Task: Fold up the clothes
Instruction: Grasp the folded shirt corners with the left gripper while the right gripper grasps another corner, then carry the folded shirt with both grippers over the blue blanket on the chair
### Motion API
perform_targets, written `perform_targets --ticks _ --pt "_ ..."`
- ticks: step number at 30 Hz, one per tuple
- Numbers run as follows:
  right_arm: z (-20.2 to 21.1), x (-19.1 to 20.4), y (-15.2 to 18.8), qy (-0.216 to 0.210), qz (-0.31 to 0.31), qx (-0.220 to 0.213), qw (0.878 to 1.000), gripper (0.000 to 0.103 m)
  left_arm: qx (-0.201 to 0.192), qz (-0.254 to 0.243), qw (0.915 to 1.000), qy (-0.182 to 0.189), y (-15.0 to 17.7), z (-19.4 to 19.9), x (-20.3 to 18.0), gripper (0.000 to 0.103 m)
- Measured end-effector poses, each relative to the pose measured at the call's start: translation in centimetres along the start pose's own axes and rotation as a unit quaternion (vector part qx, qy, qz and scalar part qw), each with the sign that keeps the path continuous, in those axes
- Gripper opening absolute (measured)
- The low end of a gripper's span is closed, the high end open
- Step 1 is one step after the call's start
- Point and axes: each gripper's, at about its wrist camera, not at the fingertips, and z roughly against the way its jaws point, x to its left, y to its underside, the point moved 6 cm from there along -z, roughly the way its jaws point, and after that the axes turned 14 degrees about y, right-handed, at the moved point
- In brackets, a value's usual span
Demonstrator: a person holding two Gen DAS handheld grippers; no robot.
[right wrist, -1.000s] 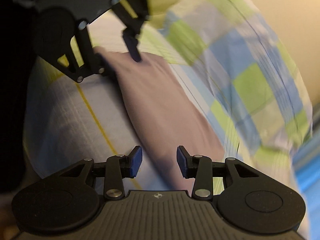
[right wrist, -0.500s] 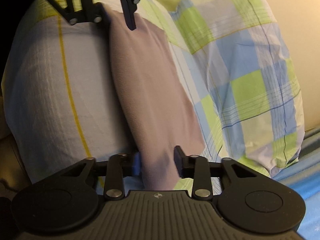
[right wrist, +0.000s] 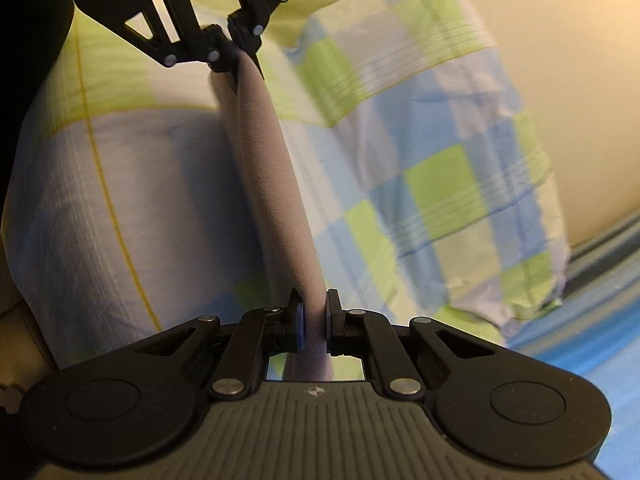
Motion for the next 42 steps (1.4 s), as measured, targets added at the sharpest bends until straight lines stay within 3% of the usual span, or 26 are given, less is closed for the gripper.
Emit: perform_targets --ticks 8,14,18,23,27,30,34,39,42 --pt "8.2 -5.9 2.5 0.074 -0.035 0.051 0.995 0.007 -0.090 -0.057 0.9941 -0.020 -6.7 6.0 0.0 0.005" --pt "16.2 -10.1 6.9 0.147 -0.062 0.126 0.979 0.007 -0.183 -0.119 0.9759 -0.003 -14.3 10.0 -2.0 0.005" --pt "22.3 -12.3 10.8 0.196 -0.076 0.200 0.957 0.007 -0.268 -0.147 0.9514 0.038 -20.8 12.9 -4.4 0.005" --pt "29.7 -14.5 16.4 0.241 -0.090 0.306 0.917 0.007 -0.357 -0.208 0.9054 0.098 -28.6 15.4 -9.4 0.006" --pt "34.1 -15.9 21.3 0.256 -0.107 0.374 0.885 0.007 -0.400 -0.247 0.8707 0.143 -34.4 16.2 -13.9 0.006" --pt "36.1 -16.7 25.2 0.261 -0.121 0.412 0.864 0.007 -0.417 -0.269 0.8517 0.168 -38.8 16.1 -17.0 0.006" --pt "37.6 -18.1 30.6 0.269 -0.112 0.447 0.846 0.007 -0.428 -0.300 0.8336 0.179 -44.6 14.3 -20.8 0.006" --pt "38.7 -22.9 35.6 0.336 -0.060 0.456 0.822 0.007 -0.471 -0.285 0.8229 0.139 -51.3 14.3 -22.1 0.006" --pt "39.6 -22.7 37.4 0.355 -0.068 0.457 0.812 0.007 -0.488 -0.284 0.8139 0.139 -52.5 13.4 -22.8 0.006"
